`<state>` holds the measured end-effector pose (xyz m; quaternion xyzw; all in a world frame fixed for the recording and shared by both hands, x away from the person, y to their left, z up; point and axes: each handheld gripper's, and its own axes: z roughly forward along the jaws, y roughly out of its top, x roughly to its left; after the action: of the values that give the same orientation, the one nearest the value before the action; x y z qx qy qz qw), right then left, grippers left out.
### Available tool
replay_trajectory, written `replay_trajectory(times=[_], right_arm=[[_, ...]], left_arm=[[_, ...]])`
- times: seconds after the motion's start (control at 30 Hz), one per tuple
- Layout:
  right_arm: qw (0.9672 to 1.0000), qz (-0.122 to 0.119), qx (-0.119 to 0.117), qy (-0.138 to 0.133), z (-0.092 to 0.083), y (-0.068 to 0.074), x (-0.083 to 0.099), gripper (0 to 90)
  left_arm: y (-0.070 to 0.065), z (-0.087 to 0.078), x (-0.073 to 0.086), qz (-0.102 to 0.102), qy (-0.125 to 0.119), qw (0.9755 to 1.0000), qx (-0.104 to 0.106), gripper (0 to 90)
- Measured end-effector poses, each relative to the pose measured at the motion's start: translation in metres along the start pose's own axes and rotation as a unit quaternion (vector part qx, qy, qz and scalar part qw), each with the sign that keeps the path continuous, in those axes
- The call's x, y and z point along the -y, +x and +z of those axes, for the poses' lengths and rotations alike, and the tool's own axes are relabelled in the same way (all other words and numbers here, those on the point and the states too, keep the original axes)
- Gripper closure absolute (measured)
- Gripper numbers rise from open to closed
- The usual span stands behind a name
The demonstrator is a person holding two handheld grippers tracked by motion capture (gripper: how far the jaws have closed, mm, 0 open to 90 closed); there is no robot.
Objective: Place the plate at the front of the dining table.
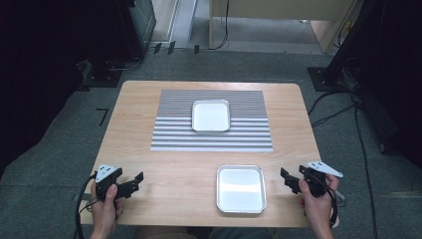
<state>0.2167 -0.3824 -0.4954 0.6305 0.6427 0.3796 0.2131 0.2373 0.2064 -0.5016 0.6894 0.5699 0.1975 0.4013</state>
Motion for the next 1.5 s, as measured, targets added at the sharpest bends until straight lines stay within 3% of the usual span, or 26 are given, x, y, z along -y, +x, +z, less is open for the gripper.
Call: replay_trajectory(times=[0.23,0.73,0.9,0.97,1.03,1.07,1.1,1.5], right_arm=[[0.9999,0.002,0.009,-0.006,-0.008,-0.014,0.008,23.3],[0.9992,-0.007,0.038,0.015,-0.012,-0.034,0.029,23.4],[0.9989,-0.011,0.044,0.016,-0.01,-0.035,0.034,23.2],[0.9987,-0.016,0.045,0.015,-0.009,-0.034,0.034,22.9],[0.9977,-0.038,0.055,0.016,-0.008,-0.031,0.036,22.4],[0.9977,-0.038,0.055,0.016,-0.008,-0.031,0.036,22.4],[0.9959,-0.057,0.067,0.023,-0.007,-0.028,0.037,20.3],[0.9958,-0.062,0.063,0.027,-0.006,-0.027,0.037,16.7]], left_arm=[[0.011,-0.007,0.007,0.006,0.005,0.9999,-0.015,13.6],[0.041,-0.019,0.019,0.02,0.026,0.9981,-0.051,13.6],[0.042,-0.017,0.02,0.026,0.036,0.9975,-0.055,13.6],[0.04,-0.015,0.021,0.04,0.043,0.9965,-0.06,13.6],[0.035,-0.012,0.022,0.06,0.045,0.9944,-0.074,13.6],[0.035,-0.012,0.022,0.06,0.045,0.9944,-0.074,13.5],[0.035,-0.011,0.023,0.061,0.042,0.9946,-0.073,13.4],[0.035,-0.011,0.023,0.061,0.038,0.9947,-0.074,12.5]])
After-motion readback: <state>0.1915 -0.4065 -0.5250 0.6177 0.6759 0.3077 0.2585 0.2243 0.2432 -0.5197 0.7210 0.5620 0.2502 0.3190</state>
